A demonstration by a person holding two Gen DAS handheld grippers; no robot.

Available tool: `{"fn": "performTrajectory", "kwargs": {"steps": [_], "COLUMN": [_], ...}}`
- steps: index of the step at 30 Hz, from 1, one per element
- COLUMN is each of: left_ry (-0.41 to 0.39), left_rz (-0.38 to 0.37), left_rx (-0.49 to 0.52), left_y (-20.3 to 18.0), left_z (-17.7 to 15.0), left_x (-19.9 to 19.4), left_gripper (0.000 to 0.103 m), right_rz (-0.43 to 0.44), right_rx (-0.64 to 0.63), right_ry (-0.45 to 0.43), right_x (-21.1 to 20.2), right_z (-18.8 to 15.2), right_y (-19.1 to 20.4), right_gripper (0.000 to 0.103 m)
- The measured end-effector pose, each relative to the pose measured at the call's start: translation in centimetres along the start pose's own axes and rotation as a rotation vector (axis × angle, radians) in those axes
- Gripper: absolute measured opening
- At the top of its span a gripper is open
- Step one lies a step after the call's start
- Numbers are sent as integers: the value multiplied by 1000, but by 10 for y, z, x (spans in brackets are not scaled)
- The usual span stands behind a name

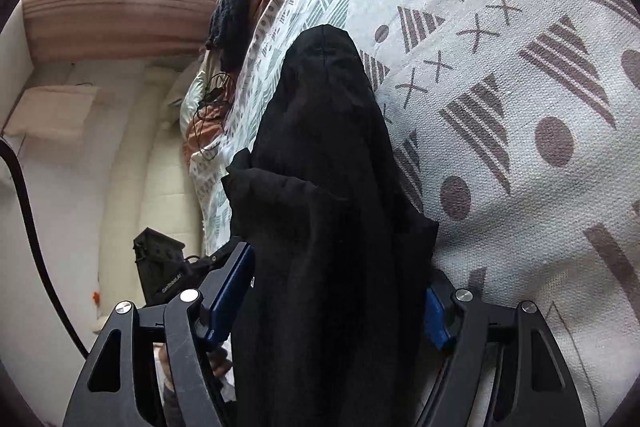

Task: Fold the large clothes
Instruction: 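Close both tools on the end of the folded black shirt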

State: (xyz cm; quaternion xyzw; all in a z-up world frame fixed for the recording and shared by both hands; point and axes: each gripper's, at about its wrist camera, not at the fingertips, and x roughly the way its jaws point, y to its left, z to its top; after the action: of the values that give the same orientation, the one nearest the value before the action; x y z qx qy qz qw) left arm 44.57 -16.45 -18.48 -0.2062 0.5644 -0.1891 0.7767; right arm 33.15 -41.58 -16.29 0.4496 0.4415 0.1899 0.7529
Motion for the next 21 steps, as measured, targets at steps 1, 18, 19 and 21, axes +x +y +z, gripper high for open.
{"fn": "performTrajectory", "kwargs": {"steps": [1,18,19,21], "left_ry": [-2,-109,-121,-146], "left_rz": [-3,-63,-75,-93], "left_rx": [-3,46,54,63], "left_y": [1,-18,-19,-21], "left_z": [0,-9,-10,-13], "left_x": [1,-69,-80,-100], "left_gripper": [60,31,31,30], "right_rz": [1,-43,-37,-21], "right_rx": [-4,-239,-257,-292], "right_ry": [1,-97,-108,-132], "right_x": [2,-13,-16,-22], "right_z": [1,-24,-28,-37], "right_y": [0,72,79,93], "right_gripper": [72,19,19,18]}}
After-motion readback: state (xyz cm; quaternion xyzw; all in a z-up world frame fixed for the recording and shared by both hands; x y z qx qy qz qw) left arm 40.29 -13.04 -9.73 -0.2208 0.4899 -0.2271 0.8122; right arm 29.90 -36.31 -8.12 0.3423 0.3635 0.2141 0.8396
